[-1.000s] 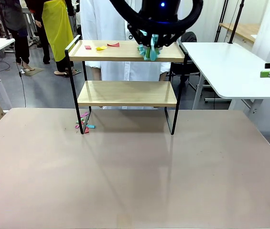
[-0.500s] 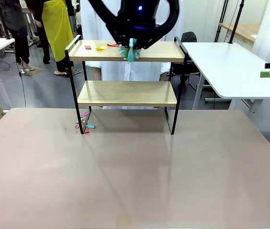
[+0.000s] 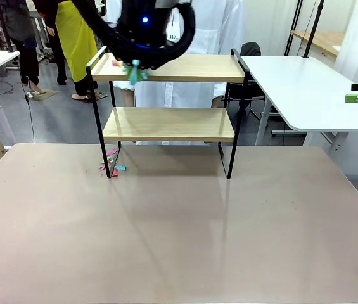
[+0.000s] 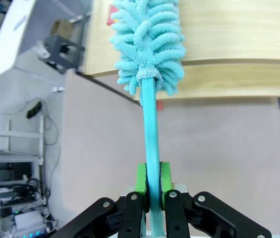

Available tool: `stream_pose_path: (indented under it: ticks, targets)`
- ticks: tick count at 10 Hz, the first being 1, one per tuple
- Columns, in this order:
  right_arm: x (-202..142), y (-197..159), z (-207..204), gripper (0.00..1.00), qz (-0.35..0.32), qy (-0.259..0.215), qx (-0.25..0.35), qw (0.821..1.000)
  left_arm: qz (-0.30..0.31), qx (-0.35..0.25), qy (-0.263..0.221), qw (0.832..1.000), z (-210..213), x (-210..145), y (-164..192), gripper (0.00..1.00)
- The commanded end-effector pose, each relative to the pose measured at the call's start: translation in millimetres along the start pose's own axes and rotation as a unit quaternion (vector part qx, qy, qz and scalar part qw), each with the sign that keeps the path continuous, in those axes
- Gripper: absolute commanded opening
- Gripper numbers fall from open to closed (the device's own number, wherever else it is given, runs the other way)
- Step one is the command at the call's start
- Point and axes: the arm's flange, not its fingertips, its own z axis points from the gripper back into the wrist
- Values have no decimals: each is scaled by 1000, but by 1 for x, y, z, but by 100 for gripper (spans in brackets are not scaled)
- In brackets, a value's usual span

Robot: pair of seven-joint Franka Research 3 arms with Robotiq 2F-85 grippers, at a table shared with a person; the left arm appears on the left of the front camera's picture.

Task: Clean the shelf.
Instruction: Clean the specific section of the Shelf indicated by the human with the Duster.

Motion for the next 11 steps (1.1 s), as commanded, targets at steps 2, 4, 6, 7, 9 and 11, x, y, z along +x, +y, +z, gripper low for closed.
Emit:
stream_pose_path:
  ticks: [2,4,6,7,9,11]
  targets:
    - [2,1,0,100,2,0,0,1000,1,110,-32,993,-12,-11,41,13]
    - [2,1,0,100,2,0,0,1000,-3,168,-63,984,-10,-13,49,13]
    - [2,1,0,100,2,0,0,1000,5,174,-92,980,0,-15,48,13]
    - [2,1,0,100,2,0,0,1000,9,165,-100,981,4,-15,49,13]
    - [2,1,0,100,2,0,0,1000,16,117,-112,987,13,-11,56,13]
    - [2,1,0,100,2,0,0,1000,15,39,-117,992,18,-6,68,13]
